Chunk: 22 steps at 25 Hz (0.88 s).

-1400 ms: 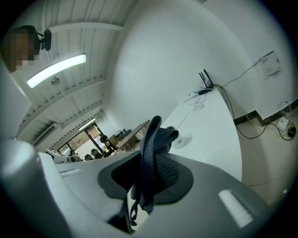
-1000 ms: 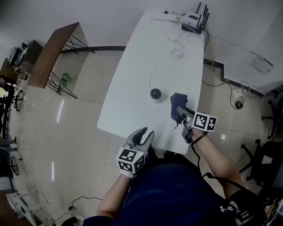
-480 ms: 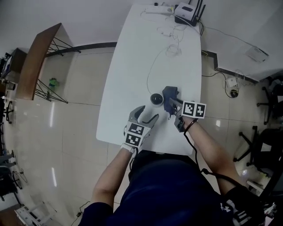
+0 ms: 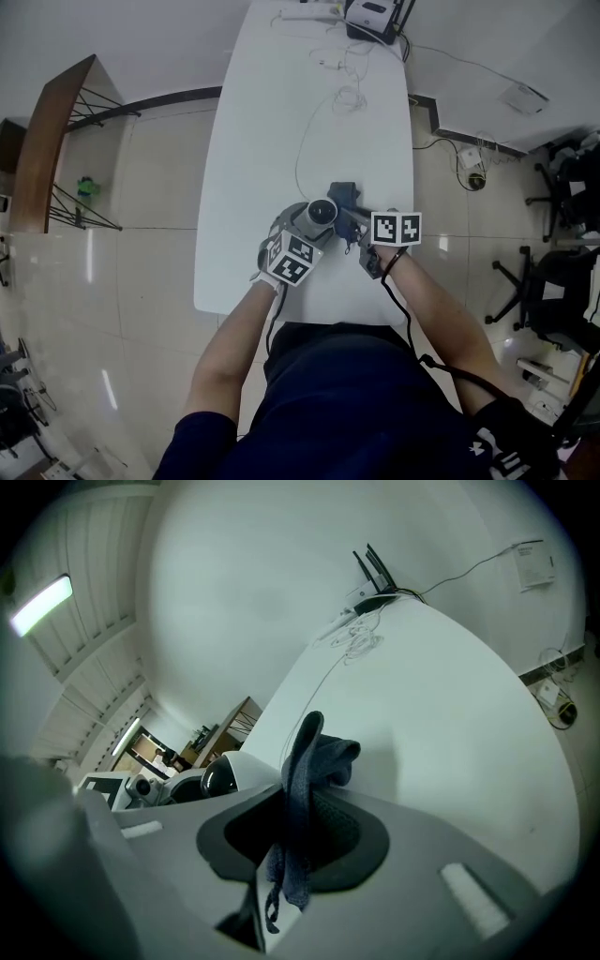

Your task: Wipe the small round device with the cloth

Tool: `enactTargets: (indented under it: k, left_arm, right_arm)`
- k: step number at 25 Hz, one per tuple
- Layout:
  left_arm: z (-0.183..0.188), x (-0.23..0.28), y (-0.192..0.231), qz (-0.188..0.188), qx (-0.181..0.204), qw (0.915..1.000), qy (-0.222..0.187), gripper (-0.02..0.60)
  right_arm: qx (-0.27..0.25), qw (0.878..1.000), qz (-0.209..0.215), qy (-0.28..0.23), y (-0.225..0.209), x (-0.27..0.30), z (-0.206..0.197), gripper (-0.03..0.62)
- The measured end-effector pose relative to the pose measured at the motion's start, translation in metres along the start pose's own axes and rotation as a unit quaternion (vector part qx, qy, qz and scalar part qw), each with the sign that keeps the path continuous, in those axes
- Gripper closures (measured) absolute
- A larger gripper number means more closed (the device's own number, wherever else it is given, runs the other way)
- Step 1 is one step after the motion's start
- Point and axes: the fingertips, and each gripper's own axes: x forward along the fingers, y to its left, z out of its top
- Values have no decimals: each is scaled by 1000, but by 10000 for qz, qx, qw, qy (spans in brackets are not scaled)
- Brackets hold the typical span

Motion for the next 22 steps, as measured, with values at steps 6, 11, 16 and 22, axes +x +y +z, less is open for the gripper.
enactTargets:
  k: [6,11,16,22]
  left_arm:
    - [-1,-6,-5,-72,-169,9998,-100,291]
    - [-11,-13,-13,40,-362,9992,-147,290]
    - [-12,-19,-13,146,-377,9991,-157,276]
    - [-20,-60,-13,460,-1074,9924,-375,268]
  right_arm:
    - [-298,9993,104,195,13,-1,-11,528]
    - [-302,9990,254,209,23,-6,-23,528]
    - [-162,9990,377,153,21,-5,-24,526]
    - [-159,9976,669,-42,32,-29,-3,525]
